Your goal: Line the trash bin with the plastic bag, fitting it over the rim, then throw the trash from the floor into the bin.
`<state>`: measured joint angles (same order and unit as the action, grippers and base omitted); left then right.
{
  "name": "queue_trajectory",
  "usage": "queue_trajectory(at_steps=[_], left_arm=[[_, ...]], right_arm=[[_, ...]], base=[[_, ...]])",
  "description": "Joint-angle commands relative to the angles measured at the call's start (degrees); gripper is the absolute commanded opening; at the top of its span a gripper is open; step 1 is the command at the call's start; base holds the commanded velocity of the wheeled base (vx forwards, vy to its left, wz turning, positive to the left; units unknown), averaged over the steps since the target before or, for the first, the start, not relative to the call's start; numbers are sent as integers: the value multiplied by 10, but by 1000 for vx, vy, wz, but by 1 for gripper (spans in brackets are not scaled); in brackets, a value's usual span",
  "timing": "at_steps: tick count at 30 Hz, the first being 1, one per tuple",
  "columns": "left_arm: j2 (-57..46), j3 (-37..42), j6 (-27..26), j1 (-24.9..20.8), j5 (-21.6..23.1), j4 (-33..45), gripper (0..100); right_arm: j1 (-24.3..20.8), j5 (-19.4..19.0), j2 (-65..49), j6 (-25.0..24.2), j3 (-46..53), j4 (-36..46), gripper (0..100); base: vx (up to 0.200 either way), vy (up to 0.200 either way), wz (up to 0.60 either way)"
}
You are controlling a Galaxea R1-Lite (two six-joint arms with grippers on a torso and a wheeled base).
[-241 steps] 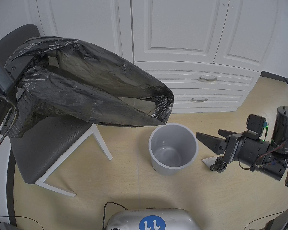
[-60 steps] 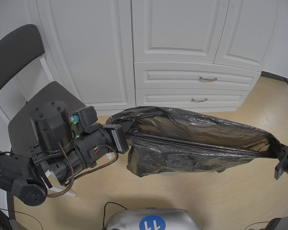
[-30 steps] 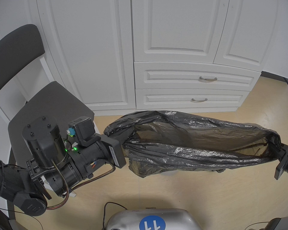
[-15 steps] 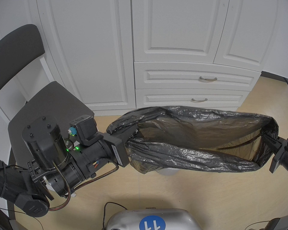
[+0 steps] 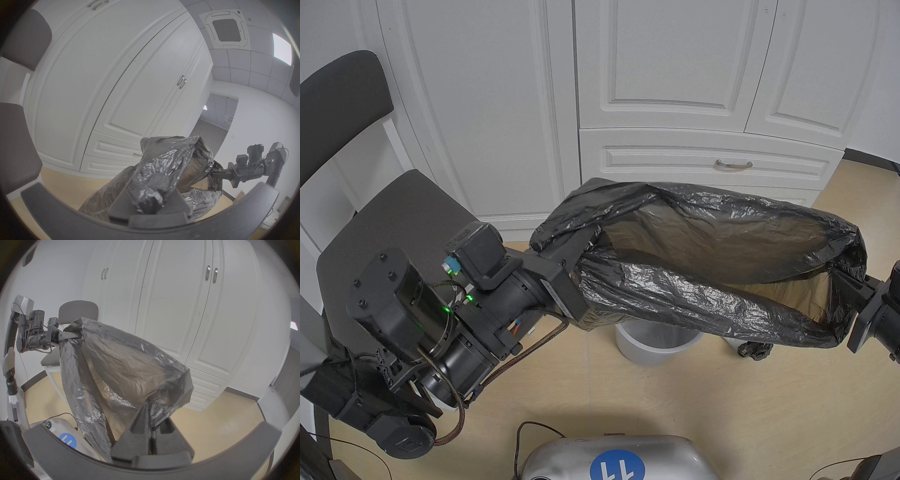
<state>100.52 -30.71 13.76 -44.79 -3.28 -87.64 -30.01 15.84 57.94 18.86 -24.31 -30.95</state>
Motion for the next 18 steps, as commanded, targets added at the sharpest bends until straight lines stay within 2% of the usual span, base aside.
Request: queue_trajectory(at_steps=[1, 2, 3, 6, 11, 14, 18], left_arm=[[15, 3, -1, 3, -1, -1, 0], [15, 3, -1, 3, -1, -1, 0], [8, 6, -1, 5, -1, -1, 0], [-2, 16, -3, 8, 1, 1, 0], [-12, 21, -8, 22, 3, 19, 0], [-34, 21, -22, 41, 6, 78, 0], [-48, 20, -22, 46, 5, 113, 0]], right_arm=[[1, 23, 7, 2, -2, 3, 0], [1, 23, 7, 2, -2, 3, 0], [1, 56, 12, 8, -4, 3, 0], [1, 96, 17, 21, -4, 3, 0], [1, 111, 17, 24, -2, 4, 0], [10, 111, 15, 29, 0, 11, 0], [28, 111, 7, 52, 0, 34, 0]], base=[[0, 0, 0], [0, 0, 0], [0, 0, 0], [0, 0, 0], [0, 0, 0], [0, 0, 0], [0, 0, 0]])
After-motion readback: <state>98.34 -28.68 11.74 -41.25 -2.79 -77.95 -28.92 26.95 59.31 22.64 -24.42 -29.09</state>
